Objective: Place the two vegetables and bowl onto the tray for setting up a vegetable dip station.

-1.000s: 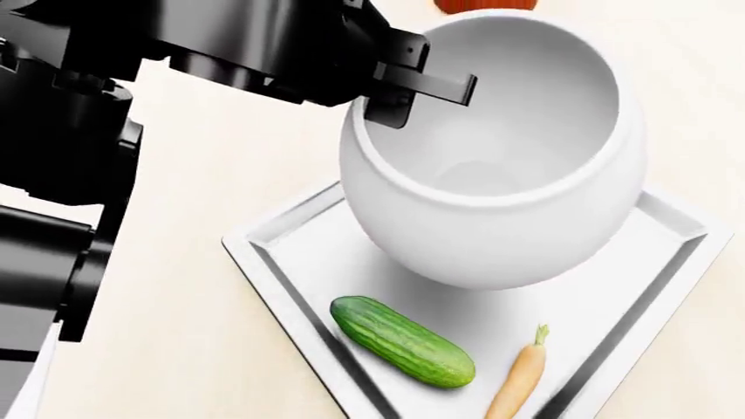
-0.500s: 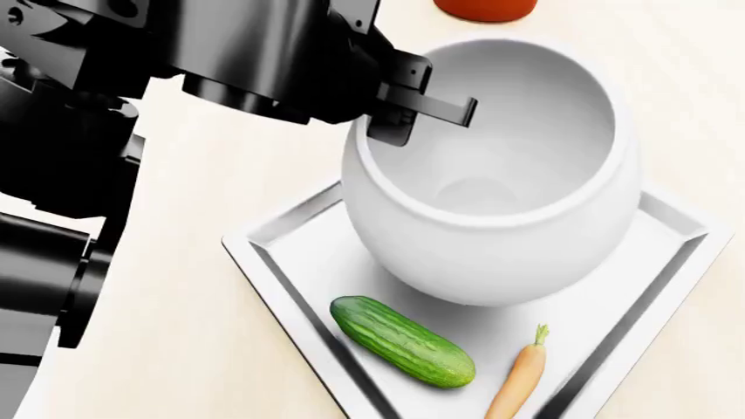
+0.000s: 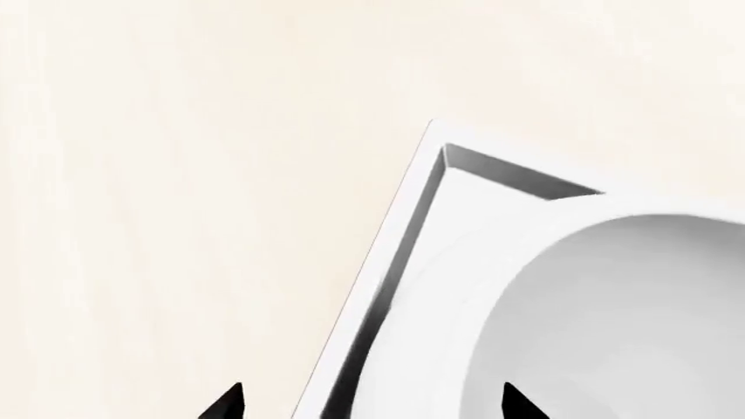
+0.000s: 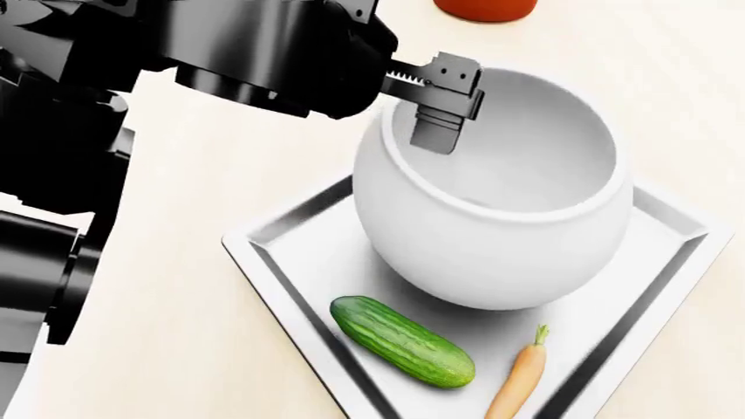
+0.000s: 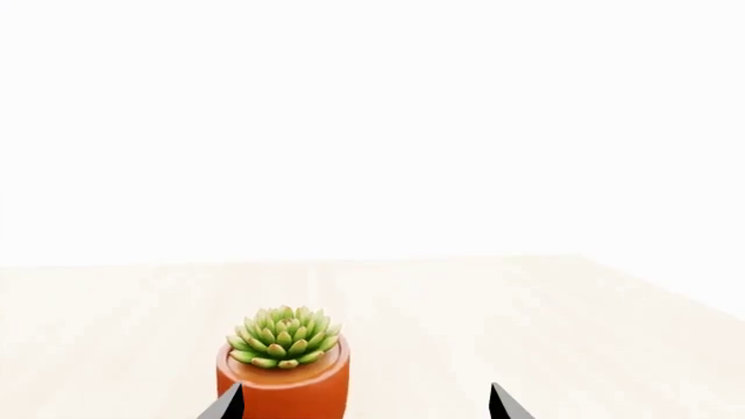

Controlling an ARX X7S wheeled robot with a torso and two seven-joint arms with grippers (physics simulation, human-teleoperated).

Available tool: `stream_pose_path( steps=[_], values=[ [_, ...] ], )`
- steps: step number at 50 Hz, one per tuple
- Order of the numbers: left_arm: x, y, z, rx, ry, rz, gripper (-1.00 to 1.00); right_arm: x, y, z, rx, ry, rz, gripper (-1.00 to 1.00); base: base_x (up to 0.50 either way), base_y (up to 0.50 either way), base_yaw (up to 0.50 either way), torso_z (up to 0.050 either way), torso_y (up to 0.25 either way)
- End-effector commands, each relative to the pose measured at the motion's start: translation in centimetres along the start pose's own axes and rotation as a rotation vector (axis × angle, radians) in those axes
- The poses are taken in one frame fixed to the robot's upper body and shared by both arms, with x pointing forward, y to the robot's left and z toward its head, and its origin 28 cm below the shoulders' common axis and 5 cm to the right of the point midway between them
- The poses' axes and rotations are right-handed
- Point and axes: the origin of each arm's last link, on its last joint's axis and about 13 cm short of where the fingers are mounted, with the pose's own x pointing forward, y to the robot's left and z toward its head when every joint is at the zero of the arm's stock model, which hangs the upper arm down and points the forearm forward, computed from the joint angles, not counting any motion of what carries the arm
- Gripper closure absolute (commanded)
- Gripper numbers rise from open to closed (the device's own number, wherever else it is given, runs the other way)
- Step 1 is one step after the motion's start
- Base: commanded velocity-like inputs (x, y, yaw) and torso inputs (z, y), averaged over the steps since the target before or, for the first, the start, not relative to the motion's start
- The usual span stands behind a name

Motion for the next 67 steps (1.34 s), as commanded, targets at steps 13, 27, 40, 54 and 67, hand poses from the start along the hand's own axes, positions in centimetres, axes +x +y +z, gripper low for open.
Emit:
stream_pose_path(
  steps=[13, 27, 40, 54, 67],
  values=[
    [-3.1, 1.6, 3.5, -0.026, -0.310, 0.050, -1.00, 0.0, 0.0, 0.0, 0.001, -0.001, 0.000, -1.00, 0.00, 0.00, 0.00, 0.000, 0.000],
    [-3.4, 4.7, -0.7, -0.062, -0.592, 0.196, -1.00, -0.4, -0.1, 0.9, -0.007, -0.035, -0.003, -1.00, 0.00, 0.00, 0.00, 0.000, 0.000],
    [-6.9, 6.0, -3.8, -0.103, -0.850, 0.349, -1.00, -1.2, 0.4, 2.4, -0.076, -0.109, 0.020, -1.00, 0.00, 0.00, 0.00, 0.000, 0.000],
    [-12.0, 6.2, -3.7, -0.060, -1.153, 0.527, -1.00, -3.7, 1.4, 6.5, -0.158, -0.360, 0.098, -1.00, 0.00, 0.00, 0.00, 0.000, 0.000],
    [-15.3, 5.8, -3.5, -0.040, -1.307, 0.524, -1.00, -6.6, 2.2, 9.6, -0.265, -0.602, 0.173, -1.00, 0.00, 0.00, 0.00, 0.000, 0.000]
  ],
)
